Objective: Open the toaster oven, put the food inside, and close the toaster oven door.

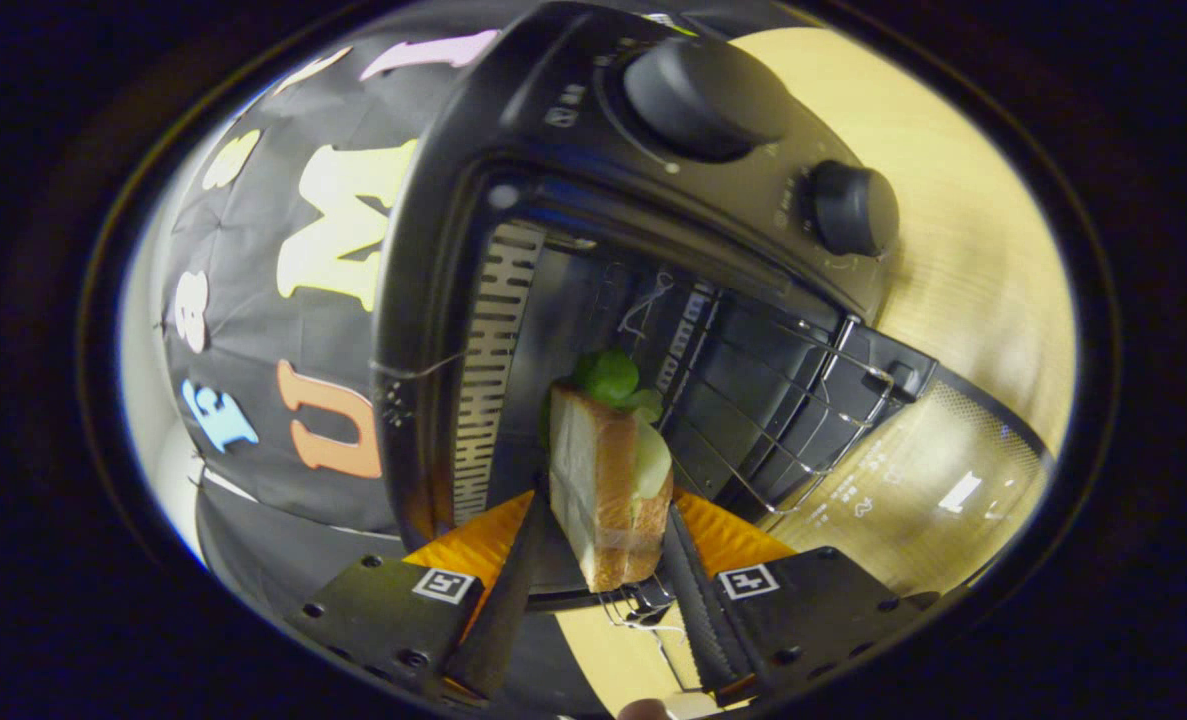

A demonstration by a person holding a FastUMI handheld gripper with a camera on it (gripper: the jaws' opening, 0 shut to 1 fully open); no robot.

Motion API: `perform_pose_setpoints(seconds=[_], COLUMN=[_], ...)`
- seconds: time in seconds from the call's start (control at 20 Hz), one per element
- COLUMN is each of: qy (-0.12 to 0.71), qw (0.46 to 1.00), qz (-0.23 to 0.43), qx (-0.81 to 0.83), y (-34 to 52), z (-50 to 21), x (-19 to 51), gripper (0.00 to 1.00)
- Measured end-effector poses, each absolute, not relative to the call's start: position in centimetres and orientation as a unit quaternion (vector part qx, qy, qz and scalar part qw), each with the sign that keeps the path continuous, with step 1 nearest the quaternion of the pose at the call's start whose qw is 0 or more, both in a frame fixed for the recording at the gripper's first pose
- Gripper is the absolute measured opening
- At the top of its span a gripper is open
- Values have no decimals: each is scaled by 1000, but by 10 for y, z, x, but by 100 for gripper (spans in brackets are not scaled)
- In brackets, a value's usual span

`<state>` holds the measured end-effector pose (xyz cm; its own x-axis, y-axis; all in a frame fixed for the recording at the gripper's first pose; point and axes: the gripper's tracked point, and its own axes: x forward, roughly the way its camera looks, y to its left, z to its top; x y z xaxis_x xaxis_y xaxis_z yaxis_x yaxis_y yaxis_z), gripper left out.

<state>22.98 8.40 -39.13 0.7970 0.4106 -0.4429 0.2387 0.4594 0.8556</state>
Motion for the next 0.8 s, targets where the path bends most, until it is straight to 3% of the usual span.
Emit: perform_pose_setpoints(seconds=[0.15,0.3,0.8], qy=[339,369,395], qw=[800,797,839], qz=[51,46,64], qx=[493,476,370], y=[85,91,98], z=[-392,-395,-360], x=[223,208,147], gripper=[79,89,93])
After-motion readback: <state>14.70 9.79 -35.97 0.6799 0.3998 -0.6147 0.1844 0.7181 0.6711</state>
